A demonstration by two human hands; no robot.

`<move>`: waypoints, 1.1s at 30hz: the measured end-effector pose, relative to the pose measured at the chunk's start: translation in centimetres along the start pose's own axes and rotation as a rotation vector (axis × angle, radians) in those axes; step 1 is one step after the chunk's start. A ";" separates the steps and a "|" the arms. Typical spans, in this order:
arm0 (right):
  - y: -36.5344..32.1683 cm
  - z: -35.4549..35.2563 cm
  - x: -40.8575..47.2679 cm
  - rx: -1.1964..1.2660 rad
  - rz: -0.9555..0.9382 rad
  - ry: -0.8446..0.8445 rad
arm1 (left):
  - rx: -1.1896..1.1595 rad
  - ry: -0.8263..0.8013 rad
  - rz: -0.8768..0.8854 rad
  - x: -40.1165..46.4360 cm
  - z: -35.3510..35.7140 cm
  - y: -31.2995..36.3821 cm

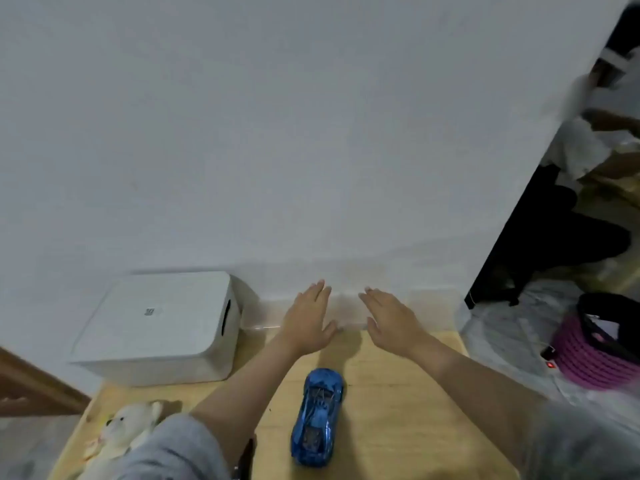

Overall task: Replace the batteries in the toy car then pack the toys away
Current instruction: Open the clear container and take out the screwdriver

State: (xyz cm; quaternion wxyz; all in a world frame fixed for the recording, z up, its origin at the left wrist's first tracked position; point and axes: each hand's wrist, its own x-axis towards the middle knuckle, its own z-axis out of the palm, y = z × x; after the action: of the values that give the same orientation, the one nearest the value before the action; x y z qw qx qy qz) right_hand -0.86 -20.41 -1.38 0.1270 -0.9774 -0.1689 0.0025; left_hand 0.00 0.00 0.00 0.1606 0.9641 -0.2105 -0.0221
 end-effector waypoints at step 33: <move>4.0 2.8 4.7 -0.330 -0.125 -0.340 | 0.298 -0.167 0.008 6.8 8.6 -0.4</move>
State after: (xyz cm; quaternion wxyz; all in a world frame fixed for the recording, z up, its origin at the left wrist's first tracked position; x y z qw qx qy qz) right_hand 4.75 -21.78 -4.92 -0.0647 -0.9581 -0.2461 0.1316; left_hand 5.40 -5.04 -8.10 -0.0023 0.9711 -0.2281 -0.0701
